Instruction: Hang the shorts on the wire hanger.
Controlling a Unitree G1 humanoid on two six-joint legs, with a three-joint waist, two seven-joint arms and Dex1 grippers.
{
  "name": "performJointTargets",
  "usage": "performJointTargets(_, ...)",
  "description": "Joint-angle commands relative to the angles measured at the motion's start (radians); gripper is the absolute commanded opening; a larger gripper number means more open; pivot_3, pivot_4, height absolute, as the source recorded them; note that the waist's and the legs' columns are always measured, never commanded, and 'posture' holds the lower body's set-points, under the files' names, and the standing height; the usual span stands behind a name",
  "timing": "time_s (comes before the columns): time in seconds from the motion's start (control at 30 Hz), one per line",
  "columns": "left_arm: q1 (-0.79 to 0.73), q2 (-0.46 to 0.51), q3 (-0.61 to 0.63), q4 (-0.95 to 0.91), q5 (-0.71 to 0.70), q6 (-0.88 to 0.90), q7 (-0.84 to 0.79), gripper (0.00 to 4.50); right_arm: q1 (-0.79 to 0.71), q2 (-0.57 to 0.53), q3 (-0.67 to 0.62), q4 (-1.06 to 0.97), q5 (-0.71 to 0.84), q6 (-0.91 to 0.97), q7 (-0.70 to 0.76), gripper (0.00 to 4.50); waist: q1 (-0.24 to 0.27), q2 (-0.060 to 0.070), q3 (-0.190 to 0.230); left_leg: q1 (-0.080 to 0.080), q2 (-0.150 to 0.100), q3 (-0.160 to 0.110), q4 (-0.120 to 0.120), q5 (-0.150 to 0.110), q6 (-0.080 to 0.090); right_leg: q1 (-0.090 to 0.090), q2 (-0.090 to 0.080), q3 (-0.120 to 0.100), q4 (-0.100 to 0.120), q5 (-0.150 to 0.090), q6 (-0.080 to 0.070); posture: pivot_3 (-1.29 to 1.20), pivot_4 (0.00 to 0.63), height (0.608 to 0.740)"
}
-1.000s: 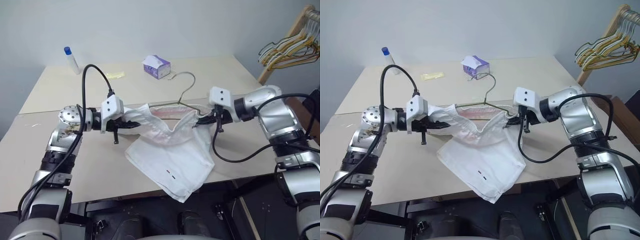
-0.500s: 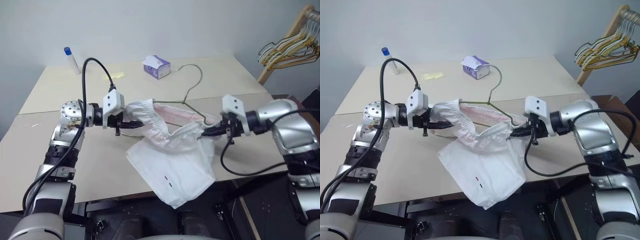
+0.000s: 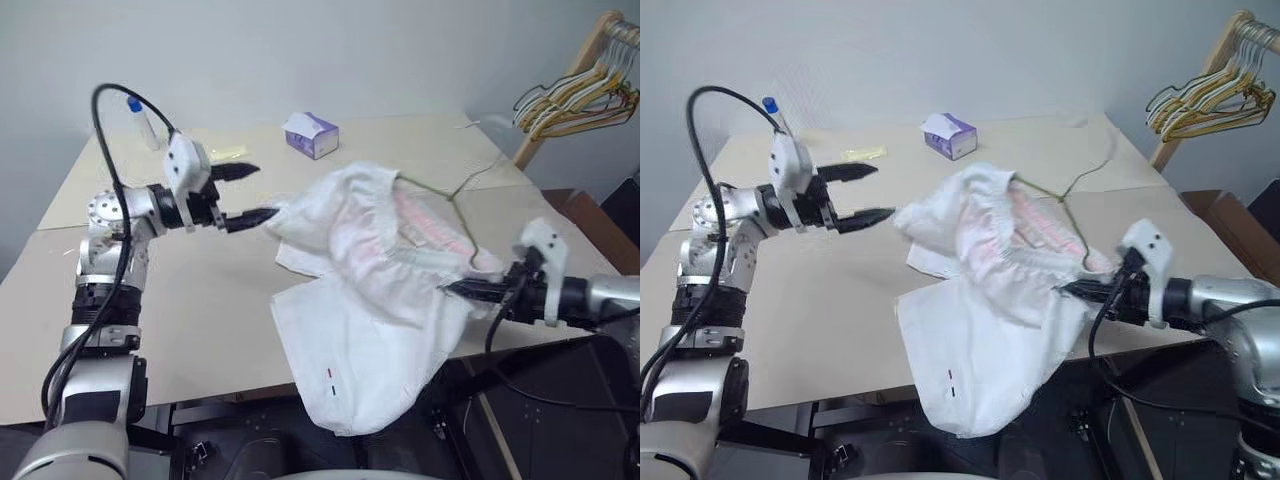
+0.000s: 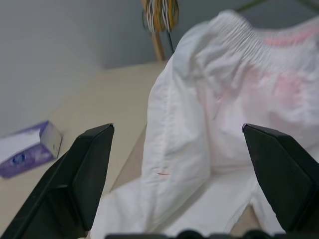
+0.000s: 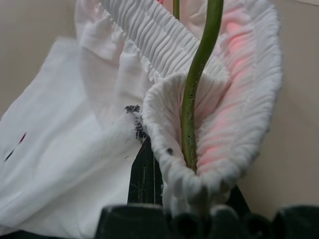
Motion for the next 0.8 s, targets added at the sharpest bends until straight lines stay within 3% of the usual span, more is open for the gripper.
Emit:
performJointTargets(0.03,-0.006,-0.039,0.053,-0.180,-0.160,0.187,0.109,4.46,-0.033,0.076,-0.123,-0.071,-0.018,0.186,-0.197,0.00,0.000,0.000,0.000,0.000,0.000,0.000,0.000,0.000,0.000,0.000,0.000,0.001,0.000,0.000,0.000,-0.05,0.042,0.740)
performJointTargets(0.23,-0.054,-0.100,0.078,-0.323,-0.305,0.398,0.291,4.46,-0.088,0.170,-0.215,-0.100,-0.112,0.414,-0.408,0.00,-0.004,0.001,0.000,0.003,-0.001,0.000,-0.001,0.000,0.000,0.001,0.000,0.003,0.001,0.000,0.000,-0.06,0.048,0.740)
performJointTargets(0.33,-0.076,-0.105,0.078,-0.344,-0.334,0.432,0.329,4.46,-0.106,0.160,-0.254,-0.073,-0.131,0.419,-0.473,0.00,-0.008,0.001,0.000,0.003,-0.001,0.000,-0.002,0.000,0.000,0.001,0.001,0.003,0.000,0.000,0.000,-0.06,0.049,0.740)
performJointTargets(0.53,-0.110,-0.115,0.078,-0.344,-0.360,0.433,0.348,4.46,-0.282,0.145,-0.333,0.092,-0.297,0.419,-0.715,0.00,-0.025,0.001,0.000,0.006,-0.003,0.002,-0.002,-0.001,0.001,0.002,0.000,0.007,0.000,0.000,0.000,-0.07,0.047,0.740)
performJointTargets(0.8,-0.113,-0.103,0.083,-0.334,-0.372,0.424,0.325,4.46,-0.485,0.099,-0.348,0.212,-0.403,0.419,-0.828,0.00,-0.047,0.002,-0.001,0.009,-0.003,0.004,-0.004,-0.001,0.002,0.002,0.001,0.011,0.000,0.000,0.001,-0.07,0.048,0.740)
